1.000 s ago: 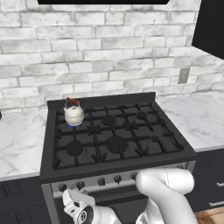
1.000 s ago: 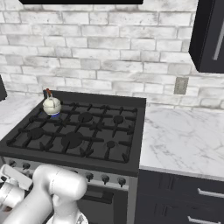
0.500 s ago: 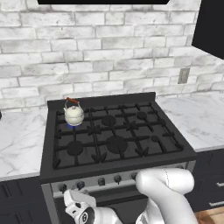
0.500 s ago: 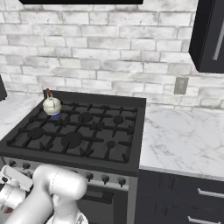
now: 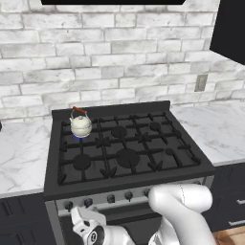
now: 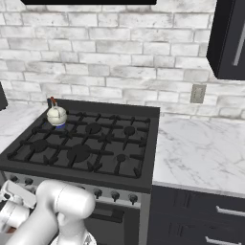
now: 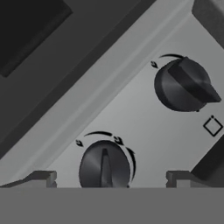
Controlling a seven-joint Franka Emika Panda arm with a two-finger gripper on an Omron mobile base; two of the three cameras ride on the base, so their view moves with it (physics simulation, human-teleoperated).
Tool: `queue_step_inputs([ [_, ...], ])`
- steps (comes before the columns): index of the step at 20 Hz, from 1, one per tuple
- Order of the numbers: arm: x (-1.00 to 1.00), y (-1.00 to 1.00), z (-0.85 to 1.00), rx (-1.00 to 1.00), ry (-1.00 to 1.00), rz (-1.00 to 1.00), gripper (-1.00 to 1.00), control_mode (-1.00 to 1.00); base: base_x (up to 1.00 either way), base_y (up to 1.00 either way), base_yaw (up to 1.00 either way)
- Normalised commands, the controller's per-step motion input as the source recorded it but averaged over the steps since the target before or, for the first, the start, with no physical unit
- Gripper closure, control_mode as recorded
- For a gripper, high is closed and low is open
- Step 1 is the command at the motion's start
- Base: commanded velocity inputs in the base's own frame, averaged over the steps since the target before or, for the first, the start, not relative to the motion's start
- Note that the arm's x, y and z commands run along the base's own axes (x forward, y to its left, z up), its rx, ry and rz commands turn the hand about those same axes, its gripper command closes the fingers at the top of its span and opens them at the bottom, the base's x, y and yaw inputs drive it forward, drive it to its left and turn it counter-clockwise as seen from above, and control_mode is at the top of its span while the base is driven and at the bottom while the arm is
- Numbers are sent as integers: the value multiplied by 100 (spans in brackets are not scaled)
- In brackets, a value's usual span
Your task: Lower the heat of the kettle.
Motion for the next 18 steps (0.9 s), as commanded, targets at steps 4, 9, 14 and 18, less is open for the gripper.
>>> queue_step_inputs([
  [4, 17, -1, 0, 1, 0, 1, -100, -100, 0, 0, 0],
  [9, 13, -2, 0, 0, 0, 1, -100, -100, 0, 0, 0],
  [14, 12, 0, 0, 0, 0, 1, 100, -100, 0, 0, 0],
  [18, 0, -1, 0, 0, 0, 1, 100, -100, 0, 0, 0],
])
